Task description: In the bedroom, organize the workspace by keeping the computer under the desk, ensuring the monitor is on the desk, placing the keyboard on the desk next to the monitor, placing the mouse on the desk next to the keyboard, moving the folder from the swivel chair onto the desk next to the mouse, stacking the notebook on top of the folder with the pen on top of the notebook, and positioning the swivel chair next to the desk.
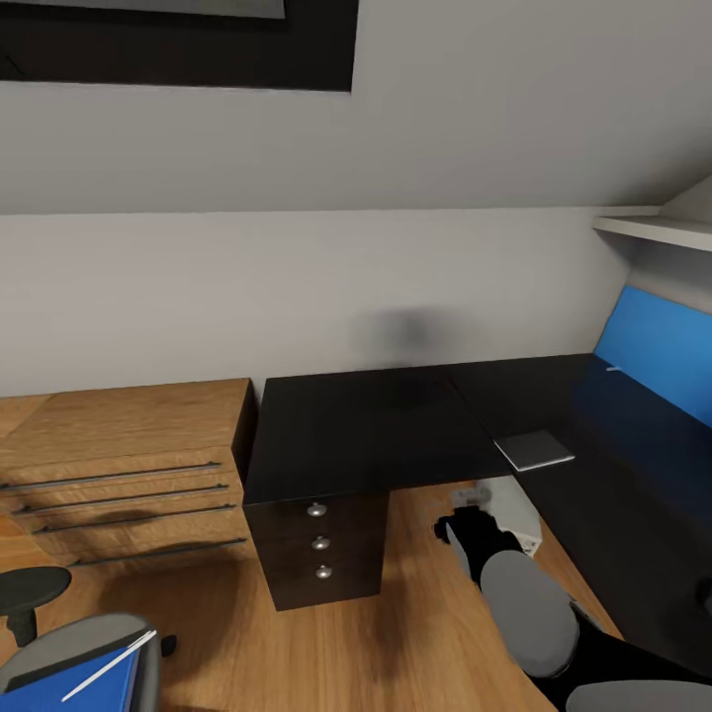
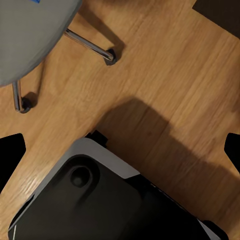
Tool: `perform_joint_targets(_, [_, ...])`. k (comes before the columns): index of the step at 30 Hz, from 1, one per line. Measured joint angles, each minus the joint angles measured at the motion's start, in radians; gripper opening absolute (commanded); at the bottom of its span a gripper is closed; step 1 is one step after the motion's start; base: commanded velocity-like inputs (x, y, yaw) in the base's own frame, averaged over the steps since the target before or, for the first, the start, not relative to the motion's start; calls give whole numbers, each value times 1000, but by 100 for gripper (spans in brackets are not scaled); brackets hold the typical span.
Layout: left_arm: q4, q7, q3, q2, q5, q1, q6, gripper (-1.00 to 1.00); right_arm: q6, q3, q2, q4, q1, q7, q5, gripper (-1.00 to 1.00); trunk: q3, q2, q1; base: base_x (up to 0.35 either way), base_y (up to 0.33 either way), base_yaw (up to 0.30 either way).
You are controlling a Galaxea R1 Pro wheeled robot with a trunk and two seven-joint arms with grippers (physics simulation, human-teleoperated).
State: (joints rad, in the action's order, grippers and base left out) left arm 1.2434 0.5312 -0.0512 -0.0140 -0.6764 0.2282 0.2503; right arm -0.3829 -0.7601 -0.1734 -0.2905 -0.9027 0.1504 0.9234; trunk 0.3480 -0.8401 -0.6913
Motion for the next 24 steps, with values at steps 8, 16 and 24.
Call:
perform_joint_targets(8, [0,1,-1,0,1,0,0,100,66,1,0,-31,22,31,-50,100,0,0,0,0,0,1])
perform_joint_targets(16, [0,1,-2,0,1,0,0,100,97,0,0,32,25,34,-55,100,0,0,0,0,0,0])
perform_joint_targets(24, [0,1,-1,0,1,0,0,100,108,0,0,76,25,36,-55,100,0,0,0,0,0,0])
